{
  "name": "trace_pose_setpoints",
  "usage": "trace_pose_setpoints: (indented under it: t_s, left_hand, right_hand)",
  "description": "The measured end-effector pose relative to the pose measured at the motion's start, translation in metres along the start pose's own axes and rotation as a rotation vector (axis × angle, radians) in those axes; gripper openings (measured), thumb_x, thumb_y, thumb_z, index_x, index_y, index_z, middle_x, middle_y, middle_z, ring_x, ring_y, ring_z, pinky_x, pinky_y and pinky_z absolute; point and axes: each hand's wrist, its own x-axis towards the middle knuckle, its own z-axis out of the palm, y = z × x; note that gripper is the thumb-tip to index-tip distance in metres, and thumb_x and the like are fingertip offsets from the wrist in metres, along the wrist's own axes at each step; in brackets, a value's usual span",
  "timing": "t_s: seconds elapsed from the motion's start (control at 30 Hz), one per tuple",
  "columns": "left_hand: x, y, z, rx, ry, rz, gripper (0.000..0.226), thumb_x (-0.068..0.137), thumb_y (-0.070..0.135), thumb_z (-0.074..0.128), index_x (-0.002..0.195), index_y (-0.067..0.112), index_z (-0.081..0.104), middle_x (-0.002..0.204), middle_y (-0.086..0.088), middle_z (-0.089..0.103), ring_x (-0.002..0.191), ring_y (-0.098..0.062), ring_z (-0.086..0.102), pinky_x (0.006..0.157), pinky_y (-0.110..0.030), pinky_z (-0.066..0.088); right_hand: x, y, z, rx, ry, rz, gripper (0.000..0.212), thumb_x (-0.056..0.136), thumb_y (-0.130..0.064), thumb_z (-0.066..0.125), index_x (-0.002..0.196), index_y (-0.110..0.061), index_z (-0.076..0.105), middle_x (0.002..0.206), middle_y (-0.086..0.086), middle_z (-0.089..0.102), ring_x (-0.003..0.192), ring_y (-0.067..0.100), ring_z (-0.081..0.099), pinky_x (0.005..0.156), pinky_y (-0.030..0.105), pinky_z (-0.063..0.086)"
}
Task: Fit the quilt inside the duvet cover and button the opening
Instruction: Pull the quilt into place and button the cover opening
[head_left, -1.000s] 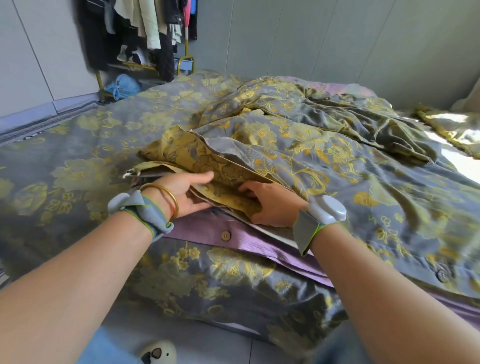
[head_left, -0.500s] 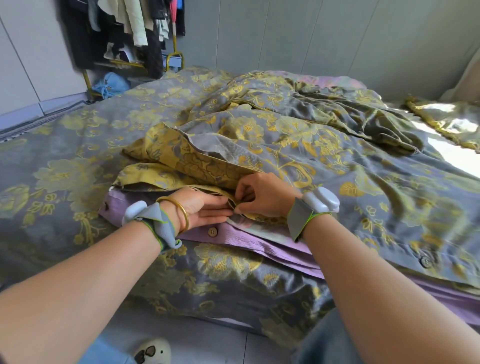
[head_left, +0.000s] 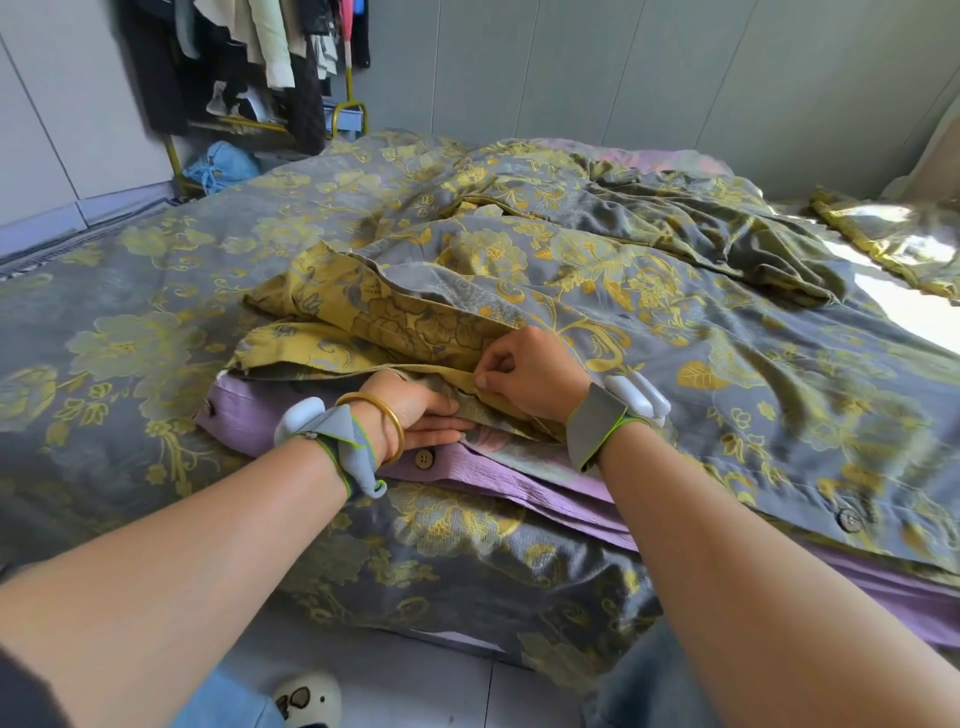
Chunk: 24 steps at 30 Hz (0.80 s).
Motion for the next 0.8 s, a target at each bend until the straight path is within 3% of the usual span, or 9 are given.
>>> trace_pose_setpoints:
  t_s: [0.27, 0.4, 0.63, 0.8]
  left_hand:
    - [-0.0052, 0.0039, -0.0013, -0.015, -0.004, -0.039, 0.007, 0.087, -0.008, 0.056, 0.083, -0.002, 0.058, 0.057, -0.008, 0.070, 0.052, -0.019, 0.071, 0.046, -0.026, 0.057]
    - [-0.0061, 0.0051, -0.0002, -0.035, -0.012, -0.045, 0.007, 0.088, -0.002, 0.058, 0.082, 0.000, 0.060, 0.059, -0.009, 0.070, 0.053, -0.018, 0.071, 0.046, -0.025, 0.057]
    - [-0.0092, 0.0051, 0.0022, -0.040, -0.039, -0.048, 0.008, 0.089, 0.005, 0.060, 0.081, 0.005, 0.060, 0.060, -0.008, 0.071, 0.053, -0.016, 0.071, 0.048, -0.023, 0.057]
    - [-0.0099, 0.0059, 0.0036, -0.018, -0.028, -0.044, 0.010, 0.089, 0.005, 0.059, 0.079, 0.005, 0.059, 0.055, -0.006, 0.069, 0.049, -0.012, 0.069, 0.047, -0.021, 0.056]
  right_hand:
    - [0.0013, -0.0019, -0.0007, 0.010, 0.036, 0.017, 0.005, 0.080, -0.021, 0.073, 0.081, -0.023, 0.077, 0.072, -0.005, 0.066, 0.080, 0.019, 0.068, 0.073, 0.036, 0.058]
    - [0.0002, -0.0016, -0.0026, 0.022, 0.058, -0.012, 0.005, 0.080, -0.022, 0.073, 0.082, -0.023, 0.077, 0.072, -0.007, 0.065, 0.081, 0.017, 0.066, 0.073, 0.030, 0.056]
    - [-0.0020, -0.0008, -0.0029, 0.024, 0.068, -0.058, 0.006, 0.081, -0.023, 0.072, 0.082, -0.023, 0.077, 0.063, -0.017, 0.057, 0.072, 0.009, 0.059, 0.056, 0.013, 0.039]
    - [-0.0018, 0.0004, -0.0010, 0.034, 0.073, -0.059, 0.006, 0.080, -0.025, 0.073, 0.083, -0.022, 0.077, 0.061, -0.018, 0.057, 0.065, 0.006, 0.057, 0.054, 0.015, 0.038]
